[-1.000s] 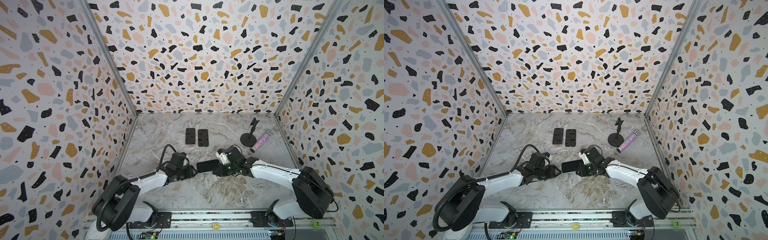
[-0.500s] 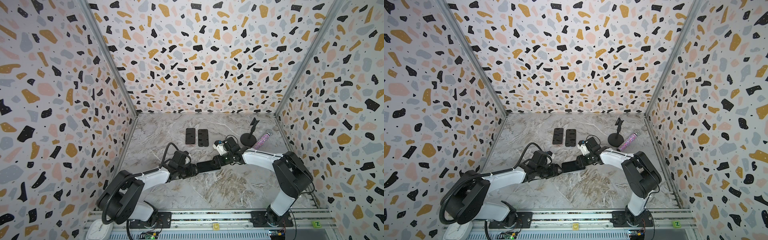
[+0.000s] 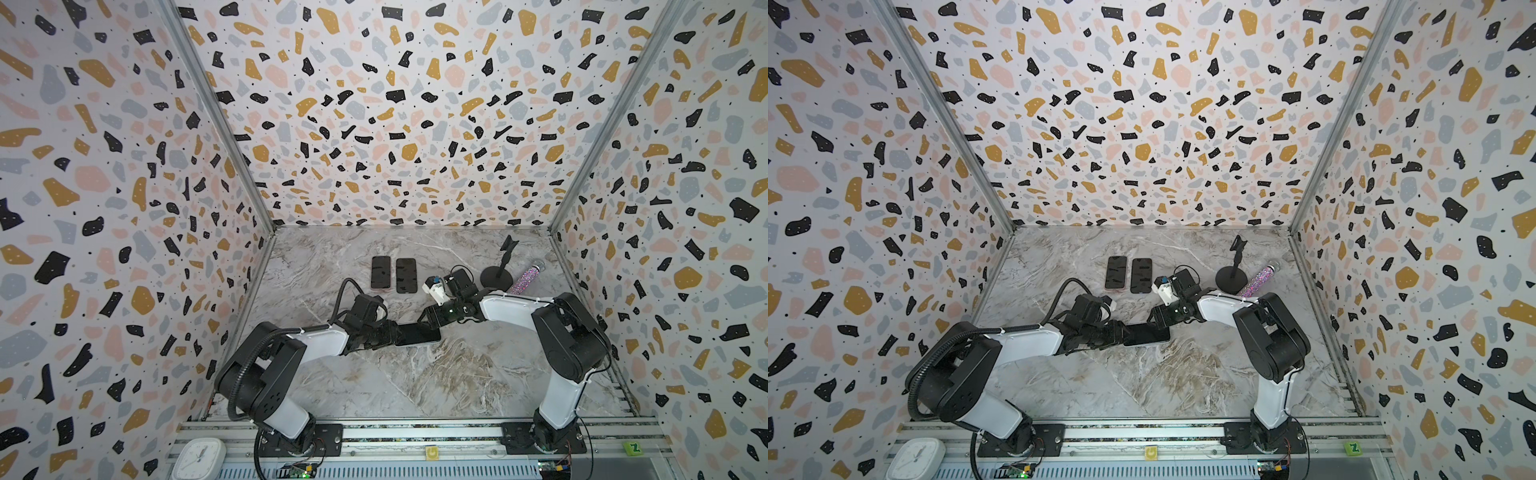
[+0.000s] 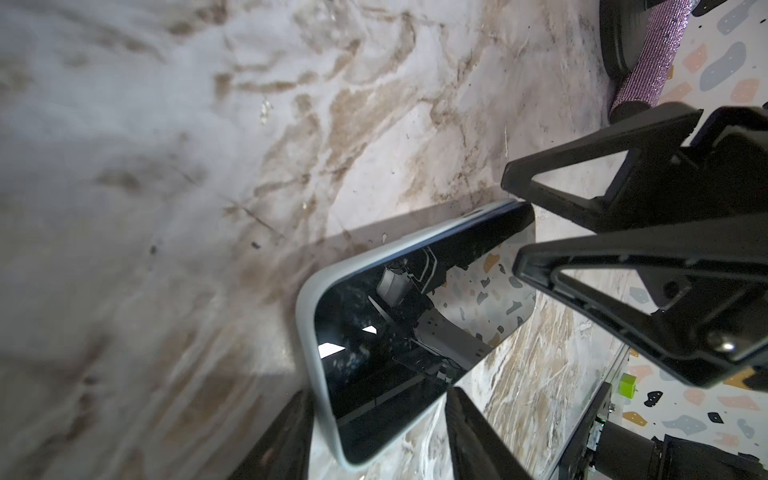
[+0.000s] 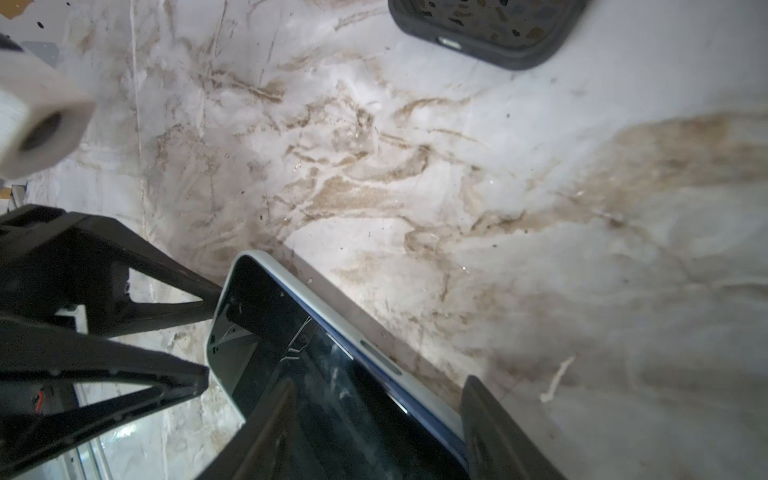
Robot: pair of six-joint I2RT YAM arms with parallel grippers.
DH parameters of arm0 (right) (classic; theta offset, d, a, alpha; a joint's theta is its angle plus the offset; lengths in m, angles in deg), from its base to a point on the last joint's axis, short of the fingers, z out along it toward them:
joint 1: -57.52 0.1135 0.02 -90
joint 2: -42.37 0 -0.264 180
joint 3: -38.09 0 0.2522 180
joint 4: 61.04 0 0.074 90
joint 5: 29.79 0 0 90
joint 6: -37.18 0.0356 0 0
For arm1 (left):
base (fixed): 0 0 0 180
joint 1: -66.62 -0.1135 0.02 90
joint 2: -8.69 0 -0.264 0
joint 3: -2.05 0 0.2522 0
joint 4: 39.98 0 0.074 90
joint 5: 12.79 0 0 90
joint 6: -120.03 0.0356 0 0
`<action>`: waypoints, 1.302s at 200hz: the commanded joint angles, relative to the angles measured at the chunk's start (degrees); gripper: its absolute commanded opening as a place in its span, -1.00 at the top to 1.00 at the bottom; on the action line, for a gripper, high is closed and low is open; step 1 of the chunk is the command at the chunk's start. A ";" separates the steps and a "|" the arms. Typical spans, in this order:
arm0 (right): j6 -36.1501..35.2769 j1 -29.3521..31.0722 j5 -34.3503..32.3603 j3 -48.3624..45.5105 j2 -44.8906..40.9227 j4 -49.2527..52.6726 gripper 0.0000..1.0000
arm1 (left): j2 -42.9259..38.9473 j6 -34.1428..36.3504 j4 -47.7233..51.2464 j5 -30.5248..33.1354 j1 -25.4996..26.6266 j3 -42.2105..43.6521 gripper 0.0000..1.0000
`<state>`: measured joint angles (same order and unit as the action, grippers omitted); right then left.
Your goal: Put the phone into the phone case
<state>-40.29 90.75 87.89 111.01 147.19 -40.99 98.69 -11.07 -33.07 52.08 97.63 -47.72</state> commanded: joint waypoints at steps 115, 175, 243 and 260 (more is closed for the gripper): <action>4.47 5.49 1.91 -13.98 -10.64 2.89 0.15 | -6.57 -1.45 -1.12 -0.60 3.94 8.10 0.03; 17.68 7.34 -14.61 -16.69 -22.99 13.08 0.03 | -12.71 1.84 6.67 1.61 4.06 9.98 -0.01; 30.72 13.04 -10.15 -28.50 -36.69 4.30 0.38 | -10.19 5.28 6.85 0.78 4.16 7.90 0.06; 23.22 13.35 -13.21 -25.72 -35.79 6.52 0.38 | -9.77 5.42 6.85 0.72 4.15 7.79 0.08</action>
<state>-13.36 103.67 77.42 82.81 111.36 -34.02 87.74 -7.48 -27.41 52.61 101.60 -39.26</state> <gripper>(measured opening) 0.312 0.467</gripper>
